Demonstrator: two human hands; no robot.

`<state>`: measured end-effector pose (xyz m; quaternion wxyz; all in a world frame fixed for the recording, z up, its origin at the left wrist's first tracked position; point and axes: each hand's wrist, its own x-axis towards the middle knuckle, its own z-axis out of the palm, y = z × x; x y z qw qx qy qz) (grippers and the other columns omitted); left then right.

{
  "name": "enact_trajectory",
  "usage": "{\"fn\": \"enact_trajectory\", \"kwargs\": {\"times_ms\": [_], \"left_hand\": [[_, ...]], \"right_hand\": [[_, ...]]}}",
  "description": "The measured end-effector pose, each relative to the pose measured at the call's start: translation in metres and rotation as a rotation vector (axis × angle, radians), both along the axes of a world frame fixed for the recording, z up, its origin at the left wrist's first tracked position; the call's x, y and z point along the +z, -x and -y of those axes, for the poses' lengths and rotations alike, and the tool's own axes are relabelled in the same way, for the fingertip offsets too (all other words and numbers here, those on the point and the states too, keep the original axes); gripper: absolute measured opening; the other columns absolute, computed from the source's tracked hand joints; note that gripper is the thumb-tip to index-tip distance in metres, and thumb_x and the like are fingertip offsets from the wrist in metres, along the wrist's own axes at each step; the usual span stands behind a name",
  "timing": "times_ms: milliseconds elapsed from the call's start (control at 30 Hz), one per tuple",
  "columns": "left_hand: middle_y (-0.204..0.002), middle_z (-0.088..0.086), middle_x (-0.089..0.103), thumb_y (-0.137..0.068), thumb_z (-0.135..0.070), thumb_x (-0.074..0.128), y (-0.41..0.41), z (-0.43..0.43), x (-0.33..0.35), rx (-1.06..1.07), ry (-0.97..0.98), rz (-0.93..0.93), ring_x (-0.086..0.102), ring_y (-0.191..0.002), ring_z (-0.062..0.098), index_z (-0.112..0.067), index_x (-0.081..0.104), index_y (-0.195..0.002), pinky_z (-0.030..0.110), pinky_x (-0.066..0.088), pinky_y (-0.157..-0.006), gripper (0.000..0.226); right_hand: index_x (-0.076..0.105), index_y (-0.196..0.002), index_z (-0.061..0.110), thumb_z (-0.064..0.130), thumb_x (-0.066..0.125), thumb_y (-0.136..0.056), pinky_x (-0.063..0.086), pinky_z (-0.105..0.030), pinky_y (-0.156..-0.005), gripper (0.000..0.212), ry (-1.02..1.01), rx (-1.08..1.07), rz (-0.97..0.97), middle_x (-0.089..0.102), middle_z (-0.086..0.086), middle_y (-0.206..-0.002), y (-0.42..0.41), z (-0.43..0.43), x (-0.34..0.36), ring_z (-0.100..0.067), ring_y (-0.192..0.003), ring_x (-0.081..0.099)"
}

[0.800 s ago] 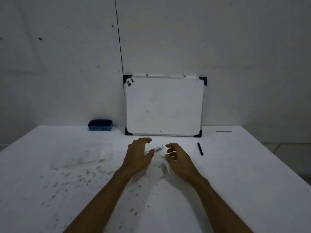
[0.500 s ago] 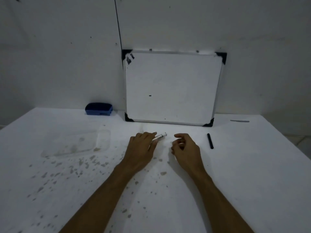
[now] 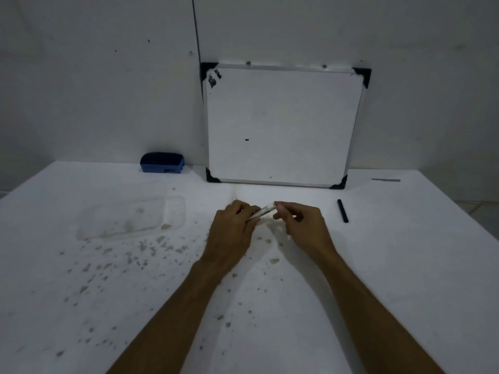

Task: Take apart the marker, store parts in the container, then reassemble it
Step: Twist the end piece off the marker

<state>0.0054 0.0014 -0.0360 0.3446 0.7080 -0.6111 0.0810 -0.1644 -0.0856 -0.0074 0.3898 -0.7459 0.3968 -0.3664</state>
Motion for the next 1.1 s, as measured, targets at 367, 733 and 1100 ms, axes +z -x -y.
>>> {"fn": "enact_trajectory", "kwargs": {"times_ms": [367,733,1100], "left_hand": [[-0.1,-0.001,0.069,-0.105,-0.041,0.038,-0.005,-0.014,0.002,-0.044,0.052,0.059,0.061,-0.082,0.014,-0.025,0.067,-0.125,0.034,0.053,-0.069,0.039],[-0.091,0.001,0.071,-0.102,-0.054,0.035,-0.002,-0.016,0.005,-0.144,0.109,0.013,0.066,-0.072,0.016,-0.022,0.069,-0.125,0.036,0.061,-0.064,0.052],[-0.111,-0.005,0.077,-0.103,-0.043,0.047,-0.003,-0.018,0.018,-0.216,-0.143,-0.385,0.07,-0.091,0.01,-0.029,0.069,-0.125,0.024,0.056,-0.082,0.034]], "right_hand": [[0.078,-0.074,0.023,0.057,0.056,-0.096,0.044,-0.02,-0.053,0.046,-0.048,-0.036,-0.033,0.061,0.007,-0.05,-0.014,-0.003,-0.006,-0.006,-0.046,0.049],[0.055,-0.075,0.011,0.05,0.039,-0.106,0.042,-0.032,-0.059,0.052,-0.086,0.153,-0.014,0.053,0.005,-0.064,-0.018,-0.006,-0.009,-0.012,-0.059,0.047],[0.049,-0.077,0.021,0.047,0.034,-0.108,0.041,-0.026,-0.065,0.043,-0.012,0.268,-0.098,0.049,0.007,-0.067,-0.012,-0.013,0.0,-0.005,-0.06,0.044]]}}
